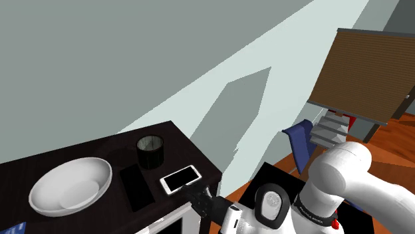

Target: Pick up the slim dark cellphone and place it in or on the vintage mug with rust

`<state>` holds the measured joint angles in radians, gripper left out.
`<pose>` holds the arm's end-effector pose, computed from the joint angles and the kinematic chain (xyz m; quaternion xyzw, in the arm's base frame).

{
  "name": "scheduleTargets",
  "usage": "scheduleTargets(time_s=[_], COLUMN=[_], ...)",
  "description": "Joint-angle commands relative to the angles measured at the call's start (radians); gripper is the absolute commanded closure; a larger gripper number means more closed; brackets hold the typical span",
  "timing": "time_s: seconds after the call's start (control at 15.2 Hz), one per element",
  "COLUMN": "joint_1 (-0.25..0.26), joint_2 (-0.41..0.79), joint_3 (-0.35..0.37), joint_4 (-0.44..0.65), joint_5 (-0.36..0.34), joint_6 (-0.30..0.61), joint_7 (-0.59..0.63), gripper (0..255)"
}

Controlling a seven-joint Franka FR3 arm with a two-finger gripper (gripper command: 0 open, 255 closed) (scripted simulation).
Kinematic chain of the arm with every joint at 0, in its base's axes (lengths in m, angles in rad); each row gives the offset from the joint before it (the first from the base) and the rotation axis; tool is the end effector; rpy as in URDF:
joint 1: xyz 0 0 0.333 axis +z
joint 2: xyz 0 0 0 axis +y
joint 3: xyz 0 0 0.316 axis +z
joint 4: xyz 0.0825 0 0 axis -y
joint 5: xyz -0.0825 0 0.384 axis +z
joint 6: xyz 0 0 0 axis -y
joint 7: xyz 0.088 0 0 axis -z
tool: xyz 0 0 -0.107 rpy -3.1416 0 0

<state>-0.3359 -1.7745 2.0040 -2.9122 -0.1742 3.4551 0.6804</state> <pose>0.2238 0.2773 0.1765 0.4980 0.5425 0.5156 0.4380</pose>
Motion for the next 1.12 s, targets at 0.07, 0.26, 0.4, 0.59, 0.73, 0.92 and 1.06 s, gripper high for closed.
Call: scheduleTargets(time_s=[0.07, 0.26, 0.4, 0.59, 0.73, 0.92, 1.06], joint_1=[-0.021, -0.029, -0.035, -0.044, -0.049, -0.057, -0.062], joint_2=[0.001, 0.017, 0.029, 0.047, 0.059, 0.079, 0.092], joint_3=[-0.040, -0.093, -0.129, -0.186, -0.225, -0.284, -0.325], joint_4=[-0.019, -0.036, -0.046, -0.059, -0.067, -0.076, -0.082], joint_5=[-0.015, -0.037, -0.051, -0.074, -0.089, -0.114, -0.130], joint_6=[0.008, 0.025, 0.035, 0.049, 0.057, 0.067, 0.073], joint_7=[-0.026, -0.060, -0.085, -0.122, -0.148, -0.187, -0.214], gripper=[255, 255, 255, 255, 255, 255, 255])
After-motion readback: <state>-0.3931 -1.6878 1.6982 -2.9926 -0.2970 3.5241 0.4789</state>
